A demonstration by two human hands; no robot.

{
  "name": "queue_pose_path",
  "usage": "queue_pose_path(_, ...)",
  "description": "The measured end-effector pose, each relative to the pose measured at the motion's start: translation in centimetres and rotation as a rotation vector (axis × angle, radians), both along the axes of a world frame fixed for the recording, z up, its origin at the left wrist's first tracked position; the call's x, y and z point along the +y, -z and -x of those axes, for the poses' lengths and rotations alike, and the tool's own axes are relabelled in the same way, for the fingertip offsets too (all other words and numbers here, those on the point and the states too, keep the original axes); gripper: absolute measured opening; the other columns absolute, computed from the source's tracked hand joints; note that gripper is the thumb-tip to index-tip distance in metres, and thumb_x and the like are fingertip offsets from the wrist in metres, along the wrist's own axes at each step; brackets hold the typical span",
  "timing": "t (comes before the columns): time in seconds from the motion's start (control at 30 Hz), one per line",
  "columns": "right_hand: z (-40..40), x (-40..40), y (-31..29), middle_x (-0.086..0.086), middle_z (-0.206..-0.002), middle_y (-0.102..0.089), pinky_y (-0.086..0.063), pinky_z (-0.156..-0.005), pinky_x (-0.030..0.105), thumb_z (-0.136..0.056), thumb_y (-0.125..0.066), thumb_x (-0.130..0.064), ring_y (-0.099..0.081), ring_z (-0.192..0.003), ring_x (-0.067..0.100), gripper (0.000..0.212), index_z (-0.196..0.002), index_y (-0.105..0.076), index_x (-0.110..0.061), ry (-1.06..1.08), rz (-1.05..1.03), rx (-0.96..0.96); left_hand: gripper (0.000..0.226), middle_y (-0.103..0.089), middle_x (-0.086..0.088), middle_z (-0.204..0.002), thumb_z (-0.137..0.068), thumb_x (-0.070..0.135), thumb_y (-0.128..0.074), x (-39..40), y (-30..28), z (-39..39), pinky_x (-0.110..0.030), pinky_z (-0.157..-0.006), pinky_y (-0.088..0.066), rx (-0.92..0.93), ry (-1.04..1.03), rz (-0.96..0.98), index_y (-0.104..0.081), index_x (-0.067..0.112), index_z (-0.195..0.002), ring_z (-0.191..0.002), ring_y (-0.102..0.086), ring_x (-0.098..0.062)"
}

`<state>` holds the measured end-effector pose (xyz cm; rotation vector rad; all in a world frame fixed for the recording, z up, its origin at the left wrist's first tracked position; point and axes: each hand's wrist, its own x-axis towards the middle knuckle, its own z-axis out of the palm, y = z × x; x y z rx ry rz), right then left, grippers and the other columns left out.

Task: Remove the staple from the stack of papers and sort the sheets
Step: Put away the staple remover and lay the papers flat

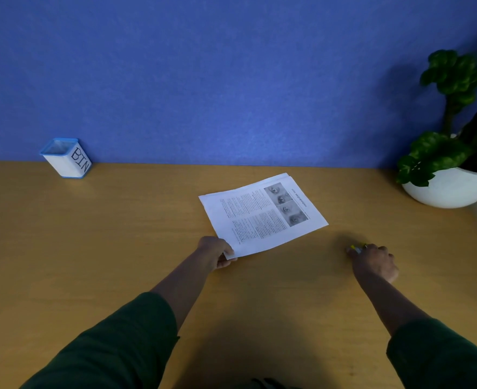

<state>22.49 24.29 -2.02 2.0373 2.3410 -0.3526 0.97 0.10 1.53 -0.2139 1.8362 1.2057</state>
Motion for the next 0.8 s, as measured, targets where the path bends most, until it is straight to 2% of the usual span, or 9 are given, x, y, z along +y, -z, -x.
queue_pose_path(0.1,0.2,-0.4,-0.5,0.018,-0.129,-0.05,-0.041,-0.094,0.044,-0.083,-0.06,-0.05,-0.044,-0.12,0.035,0.067,-0.132,-0.043,-0.006,-0.023,-0.007,0.013,0.032,-0.062,-0.02,-0.102,-0.078,-0.013,-0.06,0.2,-0.2,0.3,-0.028,-0.047,-0.048,0.097,0.02,0.014,-0.058,-0.002,-0.107,-0.063,-0.065,-0.025)
queue_pose_path(0.17,0.9,-0.9,-1.2,0.018,-0.135,-0.046,-0.037,-0.098,0.047,-0.083,-0.061,-0.048,-0.039,-0.125,0.036,0.073,-0.138,-0.035,-0.008,-0.074,-0.027,0.085,0.02,-0.062,-0.02,-0.103,-0.077,-0.012,-0.059,0.6,-0.6,0.7,-0.03,-0.052,-0.049,0.206,0.018,0.02,-0.06,0.001,-0.092,-0.068,-0.064,-0.03)
queue_pose_path(0.23,1.9,-1.4,-2.1,0.018,-0.138,-0.043,-0.036,-0.1,0.048,-0.085,-0.06,-0.044,-0.038,-0.126,0.036,0.07,-0.14,-0.034,-0.01,-0.151,-0.046,0.18,0.017,-0.06,-0.015,-0.088,-0.074,-0.008,-0.06,1.2,-1.7,1.5,-0.033,-0.061,-0.048,0.4,0.051,0.058,-0.052,0.007,-0.07,-0.074,-0.059,-0.029)
queue_pose_path(0.3,3.2,-1.9,-2.9,0.019,-0.139,-0.043,-0.036,-0.1,0.049,-0.087,-0.059,-0.039,-0.038,-0.126,0.037,0.065,-0.14,-0.036,-0.009,-0.23,-0.055,0.296,0.021,-0.054,-0.008,-0.073,-0.071,-0.003,-0.058,1.9,-4.0,2.5,-0.028,-0.06,-0.041,0.644,0.153,0.129,-0.046,0.012,-0.062,-0.072,-0.054,-0.023)
queue_pose_path(0.4,5.3,-2.4,-4.4,0.019,-0.138,-0.044,-0.037,-0.102,0.048,-0.088,-0.06,-0.033,-0.038,-0.127,0.037,0.059,-0.138,-0.04,-0.009,-0.293,-0.026,0.494,0.012,-0.063,-0.01,-0.085,-0.072,0.003,-0.055,3.2,-9.2,3.8,-0.023,-0.062,-0.034,0.954,0.298,0.186,-0.058,0.014,-0.072,-0.08,-0.058,-0.024)
queue_pose_path(0.47,6.8,-2.6,-5.5,0.017,-0.139,-0.044,-0.037,-0.104,0.046,-0.087,-0.061,-0.033,-0.039,-0.128,0.034,0.058,-0.137,-0.042,-0.01,-0.32,0.026,0.631,0.021,-0.067,-0.008,-0.102,-0.074,0.005,-0.054,4.3,-12.9,4.5,-0.023,-0.067,-0.037,1.114,0.319,0.195,-0.066,0.015,-0.088,-0.095,-0.061,-0.027)
queue_pose_path(0.53,8.2,-2.9,-6.6,0.013,-0.142,-0.041,-0.038,-0.106,0.045,-0.087,-0.061,-0.035,-0.041,-0.129,0.03,0.061,-0.139,-0.04,-0.011,-0.344,0.108,0.754,0.03,-0.067,-0.003,-0.108,-0.074,0.006,-0.052,5.2,-16.6,5.0,-0.024,-0.073,-0.04,1.22,0.312,0.161,-0.068,0.02,-0.096,-0.102,-0.061,-0.026)
queue_pose_path(0.67,10.3,-3.0,-8.4,0.007,-0.149,-0.034,-0.035,-0.11,0.041,-0.087,-0.062,-0.037,-0.037,-0.134,0.023,0.068,-0.144,-0.032,-0.014,-0.369,0.246,0.889,0.033,-0.069,0.003,-0.099,-0.074,0.003,-0.048,6.5,-21.8,5.1,-0.024,-0.069,-0.043,1.349,0.304,0.058,-0.069,0.022,-0.091,-0.094,-0.063,-0.021)
queue_pose_path(0.8,11.4,-2.8,-9.4,0.005,-0.154,-0.028,-0.033,-0.109,0.037,-0.085,-0.064,-0.035,-0.032,-0.138,0.021,0.076,-0.147,-0.025,-0.014,-0.384,0.318,0.943,0.035,-0.064,0.009,-0.087,-0.076,-0.001,-0.046,6.9,-23.9,5.1,-0.029,-0.076,-0.052,1.374,0.304,-0.014,-0.069,0.022,-0.091,-0.09,-0.064,-0.02)
